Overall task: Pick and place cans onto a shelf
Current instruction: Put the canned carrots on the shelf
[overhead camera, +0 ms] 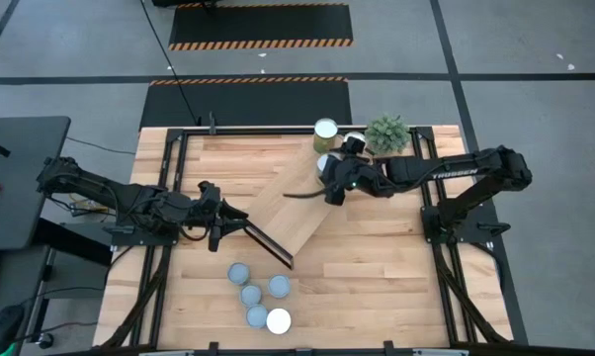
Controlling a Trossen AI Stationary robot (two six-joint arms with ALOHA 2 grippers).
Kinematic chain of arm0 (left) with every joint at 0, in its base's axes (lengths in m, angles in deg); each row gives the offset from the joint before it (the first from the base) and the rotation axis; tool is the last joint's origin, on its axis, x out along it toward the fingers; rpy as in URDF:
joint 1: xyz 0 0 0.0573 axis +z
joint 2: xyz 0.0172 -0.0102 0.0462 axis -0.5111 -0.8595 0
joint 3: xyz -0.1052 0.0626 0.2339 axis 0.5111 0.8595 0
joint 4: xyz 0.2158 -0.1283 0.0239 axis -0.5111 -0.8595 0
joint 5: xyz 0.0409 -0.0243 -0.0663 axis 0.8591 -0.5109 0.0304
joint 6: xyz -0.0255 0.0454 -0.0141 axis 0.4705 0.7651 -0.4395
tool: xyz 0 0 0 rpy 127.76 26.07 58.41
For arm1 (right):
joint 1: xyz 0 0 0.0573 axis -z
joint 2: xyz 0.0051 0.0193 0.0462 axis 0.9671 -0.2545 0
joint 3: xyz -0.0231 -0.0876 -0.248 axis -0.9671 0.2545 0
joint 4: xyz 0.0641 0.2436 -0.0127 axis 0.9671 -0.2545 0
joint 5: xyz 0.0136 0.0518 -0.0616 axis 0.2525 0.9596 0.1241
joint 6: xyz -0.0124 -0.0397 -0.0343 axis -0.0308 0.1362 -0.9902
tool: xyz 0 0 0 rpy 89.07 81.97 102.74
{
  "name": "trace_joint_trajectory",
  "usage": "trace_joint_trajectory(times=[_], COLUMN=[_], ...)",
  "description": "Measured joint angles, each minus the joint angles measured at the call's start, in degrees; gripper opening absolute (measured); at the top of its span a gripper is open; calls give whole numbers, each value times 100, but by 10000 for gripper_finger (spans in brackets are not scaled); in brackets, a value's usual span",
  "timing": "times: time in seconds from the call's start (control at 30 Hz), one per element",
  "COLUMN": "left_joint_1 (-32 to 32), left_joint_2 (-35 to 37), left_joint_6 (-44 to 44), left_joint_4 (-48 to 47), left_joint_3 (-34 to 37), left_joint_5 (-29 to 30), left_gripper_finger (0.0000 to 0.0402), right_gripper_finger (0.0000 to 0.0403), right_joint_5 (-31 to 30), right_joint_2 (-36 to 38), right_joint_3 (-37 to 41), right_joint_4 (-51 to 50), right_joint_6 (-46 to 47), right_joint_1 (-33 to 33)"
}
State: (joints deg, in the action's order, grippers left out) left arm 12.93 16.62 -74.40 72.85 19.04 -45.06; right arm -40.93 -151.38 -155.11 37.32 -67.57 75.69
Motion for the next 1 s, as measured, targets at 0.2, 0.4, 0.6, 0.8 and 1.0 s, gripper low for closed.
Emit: trace_joint_trajectory(times=[0.2,0.4,0.6,0.8,1.0], left_joint_1=[0,-9,-7,-7,-4], left_joint_2=[0,0,0,0,0], left_joint_6=[-4,-64,-64,58,92], left_joint_4=[2,7,7,4,4], left_joint_3=[0,0,0,0,0], left_joint_5=[0,-2,-2,-2,-1], left_gripper_finger=[142,142,142,142,142], right_gripper_finger=[393,393,390,379,373], right_joint_5=[0,-30,68,19,-261], right_joint_2=[14,25,39,32,-13], right_joint_3=[4,-539,-1014,-819,-796], right_joint_4=[684,-178,-1934,-2549,-2397], right_joint_6=[-345,-288,-120,346,222], right_joint_1=[154,-126,-437,-356,-114])
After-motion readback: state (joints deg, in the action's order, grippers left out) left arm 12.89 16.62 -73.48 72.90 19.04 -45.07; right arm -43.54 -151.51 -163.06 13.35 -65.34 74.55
